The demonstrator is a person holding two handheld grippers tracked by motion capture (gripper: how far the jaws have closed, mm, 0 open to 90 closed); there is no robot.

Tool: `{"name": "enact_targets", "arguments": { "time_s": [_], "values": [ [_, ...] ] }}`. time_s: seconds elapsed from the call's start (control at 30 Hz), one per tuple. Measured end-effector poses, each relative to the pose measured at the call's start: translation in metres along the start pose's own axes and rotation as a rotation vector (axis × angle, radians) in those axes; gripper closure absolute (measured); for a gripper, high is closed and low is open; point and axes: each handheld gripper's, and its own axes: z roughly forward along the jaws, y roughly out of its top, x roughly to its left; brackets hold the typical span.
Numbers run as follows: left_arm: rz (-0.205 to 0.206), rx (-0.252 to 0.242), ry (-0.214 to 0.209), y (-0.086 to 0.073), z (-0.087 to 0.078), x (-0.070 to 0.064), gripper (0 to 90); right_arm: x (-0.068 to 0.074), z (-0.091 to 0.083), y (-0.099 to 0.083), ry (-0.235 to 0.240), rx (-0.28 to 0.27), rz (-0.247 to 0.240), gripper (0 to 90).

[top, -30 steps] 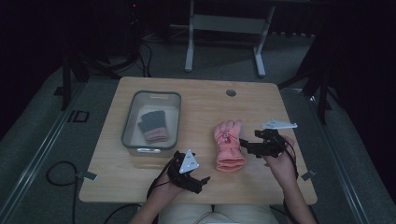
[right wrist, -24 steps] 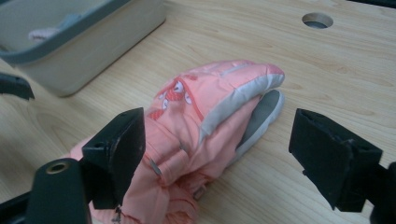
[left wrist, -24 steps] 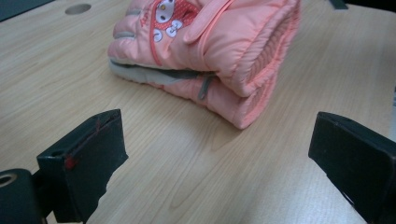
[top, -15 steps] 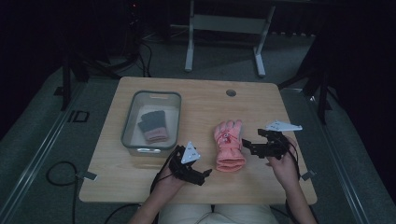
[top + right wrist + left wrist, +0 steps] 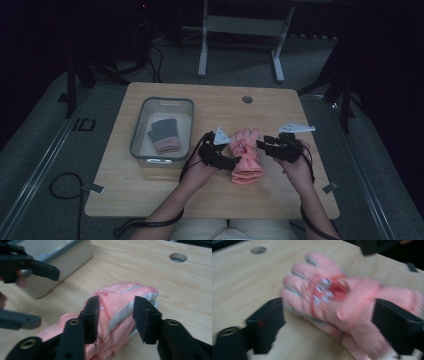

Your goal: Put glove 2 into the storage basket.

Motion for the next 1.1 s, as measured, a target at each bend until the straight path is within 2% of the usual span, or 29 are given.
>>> {"name": "enact_targets", "arguments": {
  "time_s": [0.03,0.1,0.27,0.37,0.4,0.5,0.53,0.63,0.73,0.87,0.93,1.0,1.03,1.07,1.1],
  "values": [
    [-0.012,0.004,0.001,0.003,0.003,0.003,13.5,0.000,0.005,0.003,0.004,0.012,0.009,62.9],
    [-0.032,0.025,0.019,0.009,0.009,0.009,14.1,0.002,0.014,0.007,-0.022,0.018,0.008,63.9],
    [-0.067,0.077,0.040,0.014,0.022,0.016,14.5,0.004,0.031,0.006,-0.024,0.042,0.033,55.6],
    [-0.075,0.105,0.030,0.014,0.028,0.017,14.5,0.005,0.039,-0.001,-0.045,0.086,0.009,52.1],
    [-0.084,0.110,0.025,0.013,0.030,0.017,14.6,0.004,0.040,-0.004,-0.063,0.105,0.002,50.7],
    [-0.130,0.129,0.000,0.009,0.038,0.021,15.1,-0.005,0.042,-0.015,-0.045,0.145,0.036,46.2],
    [-0.135,0.147,-0.013,0.008,0.041,0.022,15.3,-0.008,0.042,-0.017,-0.040,0.151,0.045,44.9],
    [-0.132,0.179,0.003,0.004,0.050,0.020,15.3,-0.015,0.044,-0.024,-0.032,0.173,0.052,39.8],
    [-0.183,0.196,-0.038,0.000,0.059,0.024,15.4,-0.020,0.048,-0.029,-0.021,0.200,0.049,38.2],
    [-0.290,0.211,-0.085,-0.009,0.069,0.030,19.0,-0.024,0.053,-0.033,0.017,0.222,0.080,38.7],
    [-0.336,0.222,-0.092,-0.016,0.074,0.031,19.6,-0.025,0.056,-0.034,0.031,0.241,0.091,39.3],
    [-0.388,0.229,-0.124,-0.021,0.078,0.035,22.6,-0.025,0.059,-0.034,0.042,0.259,0.102,39.4],
    [-0.388,0.229,-0.124,-0.021,0.078,0.035,23.6,-0.025,0.059,-0.034,0.042,0.259,0.102,39.4],
    [-0.409,0.230,-0.148,-0.023,0.079,0.036,23.6,-0.026,0.061,-0.034,0.053,0.263,0.114,39.5],
    [-0.433,0.230,-0.190,-0.025,0.081,0.039,29.0,-0.027,0.063,-0.035,0.071,0.269,0.129,42.0]
  ]
}}
